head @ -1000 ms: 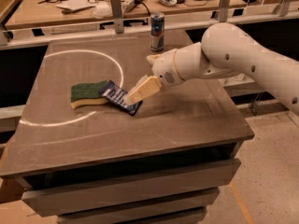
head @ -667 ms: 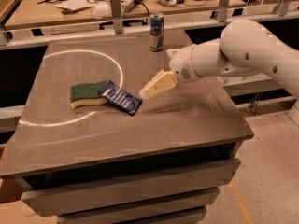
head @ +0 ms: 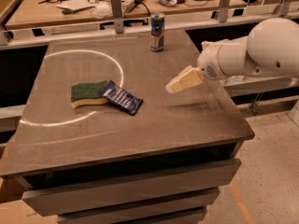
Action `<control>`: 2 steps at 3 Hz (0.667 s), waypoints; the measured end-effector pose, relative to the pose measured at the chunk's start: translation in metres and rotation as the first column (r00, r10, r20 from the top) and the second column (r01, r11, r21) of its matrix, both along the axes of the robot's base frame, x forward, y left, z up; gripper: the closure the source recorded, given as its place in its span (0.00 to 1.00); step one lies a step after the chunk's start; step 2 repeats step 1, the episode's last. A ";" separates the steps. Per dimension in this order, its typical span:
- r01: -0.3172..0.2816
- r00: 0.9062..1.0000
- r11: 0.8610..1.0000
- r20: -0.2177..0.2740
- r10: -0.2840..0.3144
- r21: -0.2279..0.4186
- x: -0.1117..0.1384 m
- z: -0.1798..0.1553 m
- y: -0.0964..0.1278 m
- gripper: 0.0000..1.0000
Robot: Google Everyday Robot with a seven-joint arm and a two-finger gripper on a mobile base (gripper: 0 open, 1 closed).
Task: Move rxbar blueberry near sponge
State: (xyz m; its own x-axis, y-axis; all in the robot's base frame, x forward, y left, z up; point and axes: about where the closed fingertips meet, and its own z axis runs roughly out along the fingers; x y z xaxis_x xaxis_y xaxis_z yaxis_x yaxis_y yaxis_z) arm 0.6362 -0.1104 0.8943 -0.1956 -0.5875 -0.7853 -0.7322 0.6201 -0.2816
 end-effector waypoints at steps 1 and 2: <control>0.000 1.000 1.000 0.000 0.000 0.000 0.000 0.000 0.000 0.00; 0.000 1.000 1.000 0.000 0.000 0.000 0.000 0.000 0.000 0.00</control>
Offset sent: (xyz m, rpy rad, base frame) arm 0.0000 0.0000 0.0000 0.0000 0.0000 0.0000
